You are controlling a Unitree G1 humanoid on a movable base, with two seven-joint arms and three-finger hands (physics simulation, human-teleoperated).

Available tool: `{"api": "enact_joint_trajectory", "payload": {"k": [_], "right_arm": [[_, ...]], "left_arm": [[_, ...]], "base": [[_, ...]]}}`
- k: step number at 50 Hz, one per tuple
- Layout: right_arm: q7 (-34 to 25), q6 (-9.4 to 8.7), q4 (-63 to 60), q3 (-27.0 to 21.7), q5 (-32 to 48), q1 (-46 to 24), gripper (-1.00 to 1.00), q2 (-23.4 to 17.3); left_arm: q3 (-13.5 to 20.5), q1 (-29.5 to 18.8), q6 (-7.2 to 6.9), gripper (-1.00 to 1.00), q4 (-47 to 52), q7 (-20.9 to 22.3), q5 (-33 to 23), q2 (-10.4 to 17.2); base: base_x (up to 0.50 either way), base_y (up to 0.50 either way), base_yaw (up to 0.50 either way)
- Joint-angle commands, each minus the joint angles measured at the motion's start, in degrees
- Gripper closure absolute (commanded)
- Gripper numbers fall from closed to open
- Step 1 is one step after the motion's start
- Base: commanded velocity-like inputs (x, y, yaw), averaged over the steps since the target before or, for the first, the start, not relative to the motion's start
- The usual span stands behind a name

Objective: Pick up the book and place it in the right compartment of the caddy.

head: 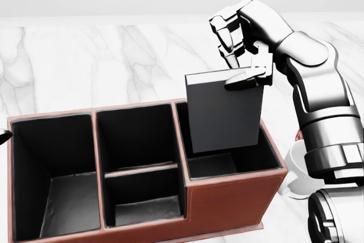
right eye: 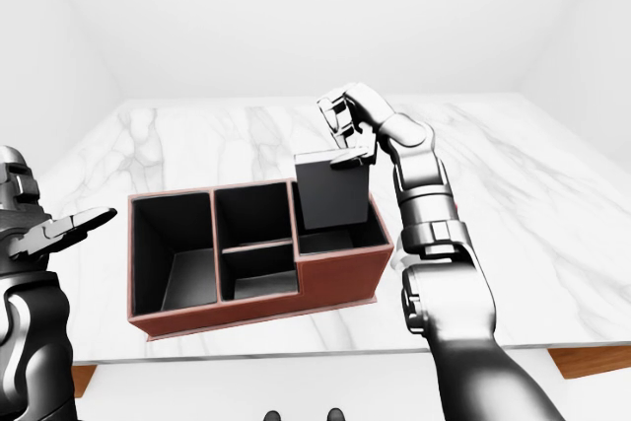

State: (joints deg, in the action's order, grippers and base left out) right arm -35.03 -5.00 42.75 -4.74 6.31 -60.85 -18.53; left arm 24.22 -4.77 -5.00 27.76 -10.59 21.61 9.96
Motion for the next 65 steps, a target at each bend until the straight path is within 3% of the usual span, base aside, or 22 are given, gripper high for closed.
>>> {"api": "enact_joint_trajectory", "payload": {"k": [1, 65], "right_arm": [[0.46, 0.00, 0.23, -1.18, -0.44, 0.81, 1.00, 0.08], [2.03, 0.00, 9.62, -1.24, -2.13, 3.40, 1.00, 1.11]], "left_arm": [[-0.02, 0.08, 0.00, -1.00, 0.03, -0.02, -0.03, -0.05], [-0.03, 0.08, 0.00, -1.00, 0.39, -0.06, -0.07, -0.14]], "base": [[0.00, 0.00, 0.00], [0.00, 0.00, 0.00]]}}
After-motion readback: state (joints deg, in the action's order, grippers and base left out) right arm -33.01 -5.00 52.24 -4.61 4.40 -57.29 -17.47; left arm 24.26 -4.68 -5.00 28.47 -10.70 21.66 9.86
